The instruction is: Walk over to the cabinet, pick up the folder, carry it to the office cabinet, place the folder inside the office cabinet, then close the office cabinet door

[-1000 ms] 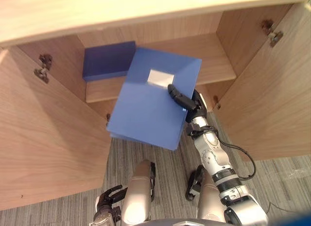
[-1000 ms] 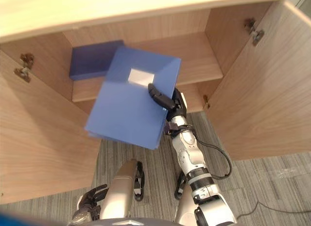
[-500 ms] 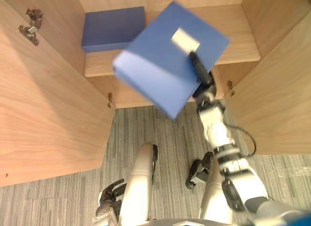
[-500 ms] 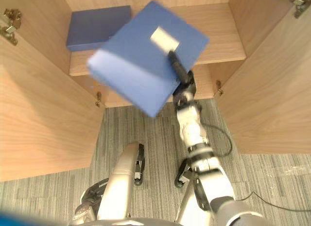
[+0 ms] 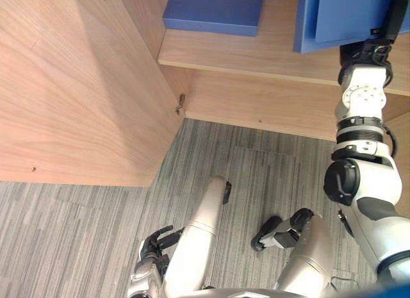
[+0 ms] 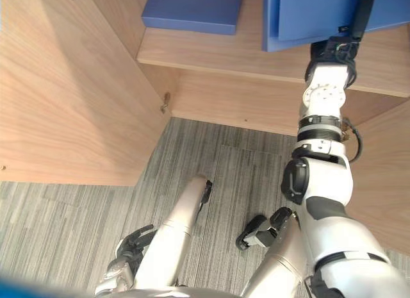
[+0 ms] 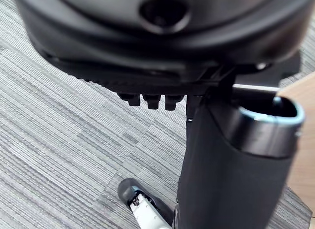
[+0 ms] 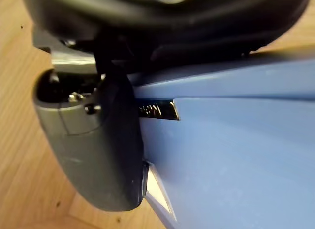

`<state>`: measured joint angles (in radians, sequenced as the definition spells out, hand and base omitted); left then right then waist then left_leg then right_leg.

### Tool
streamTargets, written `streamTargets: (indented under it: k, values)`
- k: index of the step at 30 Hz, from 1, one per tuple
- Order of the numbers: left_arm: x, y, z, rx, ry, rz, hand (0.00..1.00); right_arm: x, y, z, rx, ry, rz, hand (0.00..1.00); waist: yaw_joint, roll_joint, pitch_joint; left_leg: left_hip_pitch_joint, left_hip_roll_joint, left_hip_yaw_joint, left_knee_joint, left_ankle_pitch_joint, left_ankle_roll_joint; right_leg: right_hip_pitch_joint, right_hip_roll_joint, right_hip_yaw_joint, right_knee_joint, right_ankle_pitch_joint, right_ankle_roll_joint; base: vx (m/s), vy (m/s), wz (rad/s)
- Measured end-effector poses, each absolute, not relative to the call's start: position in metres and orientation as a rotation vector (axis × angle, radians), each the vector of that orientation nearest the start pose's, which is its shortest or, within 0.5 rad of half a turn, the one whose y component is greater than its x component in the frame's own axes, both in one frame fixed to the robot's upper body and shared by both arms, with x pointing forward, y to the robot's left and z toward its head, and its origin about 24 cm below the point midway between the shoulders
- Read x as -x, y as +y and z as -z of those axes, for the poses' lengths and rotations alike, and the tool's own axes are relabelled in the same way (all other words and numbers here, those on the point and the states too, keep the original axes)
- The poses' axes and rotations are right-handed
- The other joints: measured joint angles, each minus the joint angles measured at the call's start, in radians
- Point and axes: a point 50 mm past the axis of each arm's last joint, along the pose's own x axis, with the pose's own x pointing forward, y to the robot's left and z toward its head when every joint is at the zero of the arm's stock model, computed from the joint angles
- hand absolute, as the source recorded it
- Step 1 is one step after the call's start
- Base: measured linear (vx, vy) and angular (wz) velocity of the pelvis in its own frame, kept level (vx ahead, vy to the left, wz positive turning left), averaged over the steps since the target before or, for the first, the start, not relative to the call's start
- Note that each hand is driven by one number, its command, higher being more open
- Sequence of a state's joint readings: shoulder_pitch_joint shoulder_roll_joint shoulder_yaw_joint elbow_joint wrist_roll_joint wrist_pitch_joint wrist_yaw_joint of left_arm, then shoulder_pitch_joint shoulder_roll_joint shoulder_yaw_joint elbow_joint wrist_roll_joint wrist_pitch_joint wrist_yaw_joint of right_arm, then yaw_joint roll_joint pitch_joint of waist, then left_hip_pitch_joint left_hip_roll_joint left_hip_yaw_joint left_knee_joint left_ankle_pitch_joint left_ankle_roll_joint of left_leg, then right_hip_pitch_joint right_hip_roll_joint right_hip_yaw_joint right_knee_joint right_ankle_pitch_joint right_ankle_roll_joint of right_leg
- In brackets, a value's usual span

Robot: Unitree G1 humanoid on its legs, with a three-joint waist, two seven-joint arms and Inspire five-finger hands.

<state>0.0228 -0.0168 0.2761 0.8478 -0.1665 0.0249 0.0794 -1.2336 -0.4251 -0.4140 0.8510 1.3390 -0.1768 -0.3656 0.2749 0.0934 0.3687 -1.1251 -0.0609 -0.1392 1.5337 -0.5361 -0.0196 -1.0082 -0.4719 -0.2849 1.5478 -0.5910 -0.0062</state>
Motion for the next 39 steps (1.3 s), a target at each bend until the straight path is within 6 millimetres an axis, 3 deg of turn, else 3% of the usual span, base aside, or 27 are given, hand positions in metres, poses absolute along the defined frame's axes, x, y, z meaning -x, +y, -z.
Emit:
streamTargets:
  k: [4,8,12,13,18,25,30,39]
  values:
    - [-0.152,0.187,0.134,0.241,0.869,-0.373,1.0,-0.393,-0.283,-0.28,-1.46,-0.426,0.408,0.0,0.018,0.01,-0.003,-0.045,-0.003,-0.013,0.017,0.005,-0.018,-0.042,-0.008,-0.008,0.033,-0.015,-0.018,0.01,-0.074,0.08]
    - [-0.155,0.184,0.131,0.226,0.848,-0.345,1.0,-0.385,-0.307,-0.28,-1.524,-0.433,0.473,0.0,0.035,0.029,0.003,-0.11,-0.015,-0.03,0.051,0.013,-0.033,-0.098,-0.021,-0.016,0.079,-0.03,-0.036,0.0,-0.072,0.1]
    - [-0.149,0.186,0.132,0.223,0.853,-0.354,1.0,-0.372,-0.326,-0.303,-1.597,-0.526,0.471,0.0,0.048,0.038,0.009,-0.168,-0.017,-0.033,0.083,0.018,-0.046,-0.166,-0.022,-0.003,0.126,-0.039,-0.051,-0.01,-0.069,0.0]
    - [-0.148,0.186,0.132,0.222,0.854,-0.356,1.0,-0.371,-0.328,-0.306,-1.592,-0.538,0.471,1.0,0.048,0.039,0.01,-0.175,-0.017,-0.033,0.085,0.02,-0.05,-0.174,-0.023,-0.002,0.129,-0.04,-0.05,-0.01,-0.054,0.0]
    - [-0.144,0.188,0.135,0.238,0.868,-0.381,1.0,-0.36,-0.339,-0.325,-1.567,-0.592,0.475,1.0,0.044,0.041,0.033,-0.202,-0.009,-0.039,0.091,0.031,-0.069,-0.213,-0.017,0.003,0.148,-0.043,-0.052,-0.02,-0.07,-0.03]
    - [-0.143,0.189,0.135,0.3,0.855,-0.449,1.0,-0.36,-0.334,-0.337,-1.421,-0.6,0.507,1.0,0.034,0.026,0.047,-0.2,0.003,-0.039,0.081,0.035,-0.077,-0.221,-0.003,0.003,0.142,-0.04,-0.059,0.01,-0.06,-0.04]
    - [-0.142,0.192,0.135,0.357,0.838,-0.529,1.0,-0.363,-0.317,-0.357,-1.143,-0.593,0.524,1.0,0.029,0.001,0.062,-0.168,0.022,-0.039,0.051,0.038,-0.085,-0.197,0.016,-0.004,0.113,-0.034,-0.07,0.02,-0.06,-0.07]
    - [-0.144,0.194,0.134,0.367,0.82,-0.559,1.0,-0.382,-0.282,-0.354,-0.935,-0.51,0.424,1.0,0.003,-0.015,0.071,-0.087,0.037,-0.048,-0.018,0.043,-0.092,-0.108,0.037,-0.035,0.042,-0.026,-0.07,0.04,-0.066,-0.01]
